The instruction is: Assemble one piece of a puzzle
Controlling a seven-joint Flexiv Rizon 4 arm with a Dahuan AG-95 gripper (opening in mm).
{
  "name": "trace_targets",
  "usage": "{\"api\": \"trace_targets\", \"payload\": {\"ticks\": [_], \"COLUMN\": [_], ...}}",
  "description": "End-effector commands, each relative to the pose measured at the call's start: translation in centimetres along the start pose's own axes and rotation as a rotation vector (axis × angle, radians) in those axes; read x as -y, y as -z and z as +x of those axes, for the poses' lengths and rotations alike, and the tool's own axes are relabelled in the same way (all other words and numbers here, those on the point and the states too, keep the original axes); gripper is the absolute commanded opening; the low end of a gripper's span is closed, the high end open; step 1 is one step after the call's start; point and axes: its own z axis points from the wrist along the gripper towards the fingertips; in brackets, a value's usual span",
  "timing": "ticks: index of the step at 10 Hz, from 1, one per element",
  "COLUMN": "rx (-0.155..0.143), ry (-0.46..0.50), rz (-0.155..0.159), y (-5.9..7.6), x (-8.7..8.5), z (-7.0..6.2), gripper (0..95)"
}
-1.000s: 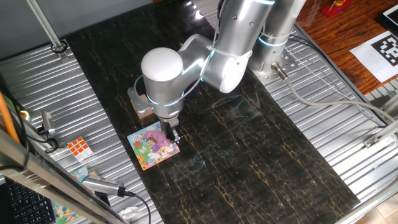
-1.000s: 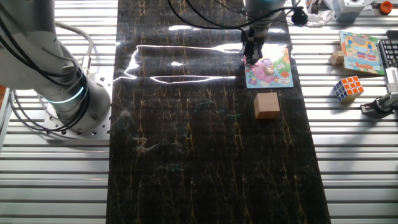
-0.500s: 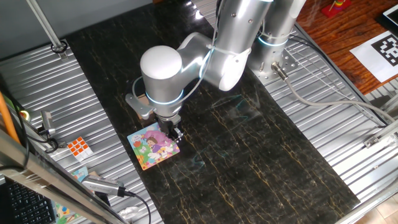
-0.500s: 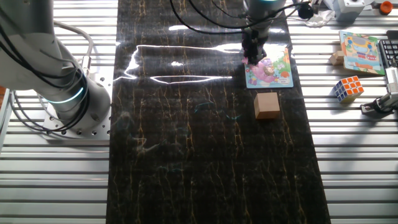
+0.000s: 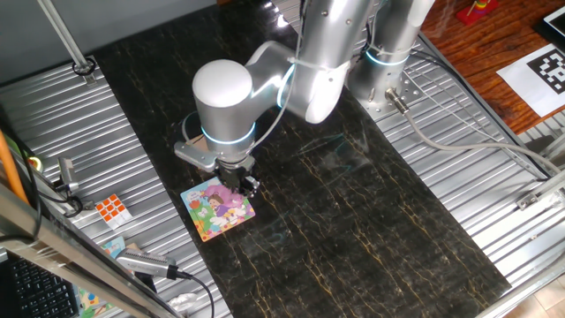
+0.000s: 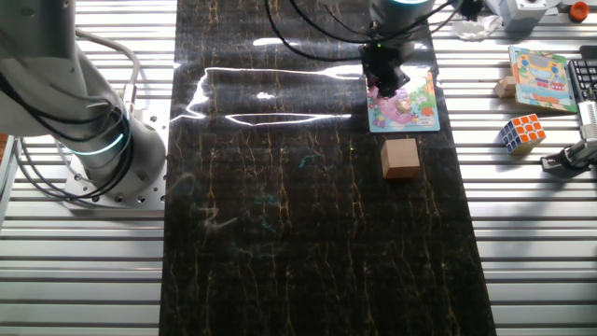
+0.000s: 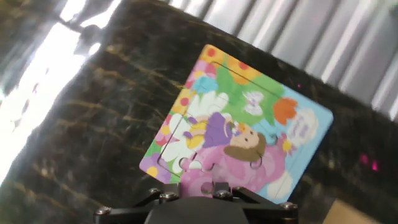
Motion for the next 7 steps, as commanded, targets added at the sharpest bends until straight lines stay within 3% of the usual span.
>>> {"api": "trace_targets", "payload": {"ticks": [1,4,7], "rx": [0.004,0.004,-0.002], "ry": [0.281,0.429,0.482], "rz": [-0.008,-0.004,0.003], "y": [-0.3,-0.52,-0.65], "x": [0.68,0.81,0.63], "z": [-0.58,-0.64,-0.75], "gripper": [19.0,19.0,19.0]}}
